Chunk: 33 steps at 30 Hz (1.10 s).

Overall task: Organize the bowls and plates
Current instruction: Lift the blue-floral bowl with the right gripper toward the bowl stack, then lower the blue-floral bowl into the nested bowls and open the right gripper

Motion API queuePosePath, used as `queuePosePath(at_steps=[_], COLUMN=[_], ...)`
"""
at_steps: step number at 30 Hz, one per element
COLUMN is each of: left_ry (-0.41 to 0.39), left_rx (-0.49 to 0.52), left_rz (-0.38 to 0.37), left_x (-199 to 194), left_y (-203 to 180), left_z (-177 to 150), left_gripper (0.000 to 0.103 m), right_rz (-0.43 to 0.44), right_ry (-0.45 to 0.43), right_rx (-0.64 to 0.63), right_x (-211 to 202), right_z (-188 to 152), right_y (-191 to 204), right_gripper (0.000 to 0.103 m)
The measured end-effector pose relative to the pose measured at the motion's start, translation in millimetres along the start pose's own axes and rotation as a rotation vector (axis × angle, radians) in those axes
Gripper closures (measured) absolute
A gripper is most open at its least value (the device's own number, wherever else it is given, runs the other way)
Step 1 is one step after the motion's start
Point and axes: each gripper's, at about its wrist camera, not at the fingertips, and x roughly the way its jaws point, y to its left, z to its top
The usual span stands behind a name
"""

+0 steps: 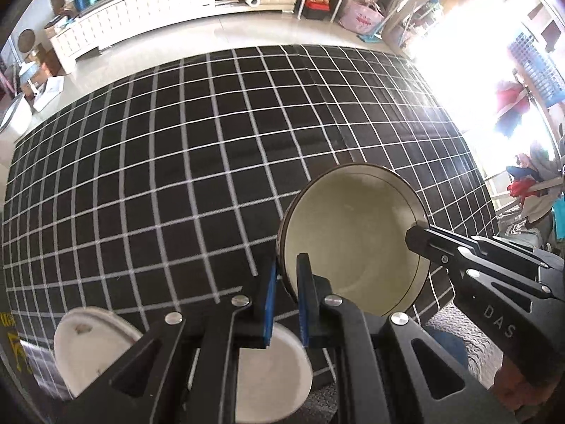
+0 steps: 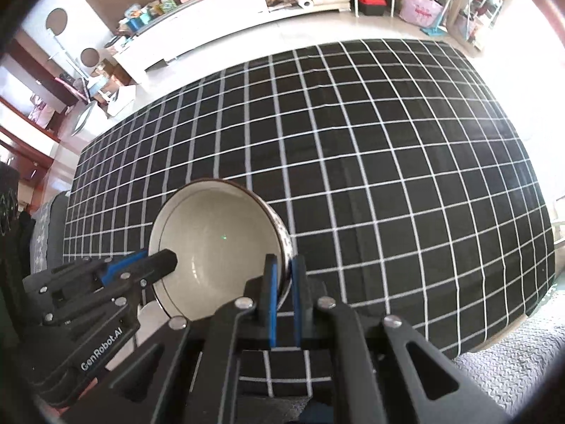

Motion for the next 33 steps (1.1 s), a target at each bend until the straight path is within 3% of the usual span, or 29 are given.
queuePosePath(at_steps=[11,22,33], left_ry=[-0.060,-0.003,0.031], left_rx=[-0.058,-0.129,-0.164], left_rz=[0.007,0.017,0.022], left_x=[-48.2,-30.6,-15.5], left_y=[35.4,61.7,76.5], left_z=[-53.7,-100.1,-119.9], left_gripper=[0.094,0.094,0.094], right_rz=[-0.003,-0.030,-0.027], right_ry=[-0.010,0.041,0.085], right_rx=[-0.074,-0.134,-0.163], right_x=[-12.5,11.5,34.1], right_z=[-32.7,-60.4,-70.5], right_y=[39.2,67.2,81.3], right_gripper=[0.093,0.093,0.093])
